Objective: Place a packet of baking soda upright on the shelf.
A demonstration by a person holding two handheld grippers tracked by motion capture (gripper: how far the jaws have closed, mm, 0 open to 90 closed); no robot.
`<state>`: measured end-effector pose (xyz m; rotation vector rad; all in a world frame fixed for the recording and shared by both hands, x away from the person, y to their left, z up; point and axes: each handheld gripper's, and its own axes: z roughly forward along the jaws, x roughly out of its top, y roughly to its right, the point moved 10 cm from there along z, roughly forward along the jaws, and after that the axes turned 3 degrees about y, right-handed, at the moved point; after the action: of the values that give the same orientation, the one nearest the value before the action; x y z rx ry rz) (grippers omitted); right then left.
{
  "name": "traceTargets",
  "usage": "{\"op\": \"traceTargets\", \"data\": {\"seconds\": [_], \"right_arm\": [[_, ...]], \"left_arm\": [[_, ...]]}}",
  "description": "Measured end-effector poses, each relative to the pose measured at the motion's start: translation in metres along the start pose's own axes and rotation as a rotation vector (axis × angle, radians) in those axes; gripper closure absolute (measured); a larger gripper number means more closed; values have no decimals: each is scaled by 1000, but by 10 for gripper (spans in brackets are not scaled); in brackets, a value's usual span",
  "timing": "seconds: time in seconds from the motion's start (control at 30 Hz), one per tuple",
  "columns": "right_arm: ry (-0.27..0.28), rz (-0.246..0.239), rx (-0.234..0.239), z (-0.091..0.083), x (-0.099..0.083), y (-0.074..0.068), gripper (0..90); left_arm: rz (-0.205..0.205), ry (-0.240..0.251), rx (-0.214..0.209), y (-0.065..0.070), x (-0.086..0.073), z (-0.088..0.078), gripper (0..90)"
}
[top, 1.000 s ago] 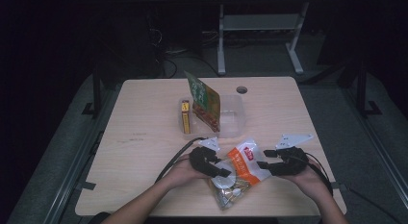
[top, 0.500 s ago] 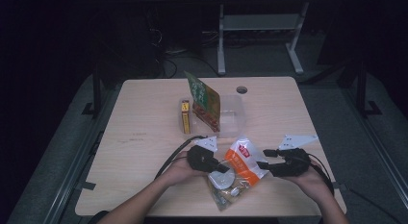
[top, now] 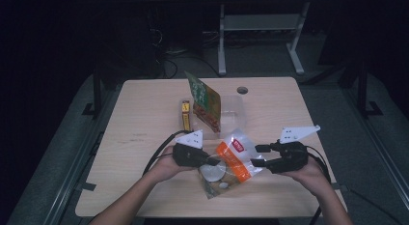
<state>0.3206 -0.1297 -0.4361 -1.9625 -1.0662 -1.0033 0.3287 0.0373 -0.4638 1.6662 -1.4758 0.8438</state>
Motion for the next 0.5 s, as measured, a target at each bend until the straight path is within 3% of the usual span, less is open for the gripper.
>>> {"op": "traceTargets", "data": {"seconds": [0.17, 0.5], "right_arm": [[17, -23, 6, 3, 15, 2, 400], [-14, -90, 118, 32, 43, -8, 467]], "left_arm": [[11, 12, 7, 0, 1, -13, 896], [37, 23, 30, -2, 3, -32, 896]]}}
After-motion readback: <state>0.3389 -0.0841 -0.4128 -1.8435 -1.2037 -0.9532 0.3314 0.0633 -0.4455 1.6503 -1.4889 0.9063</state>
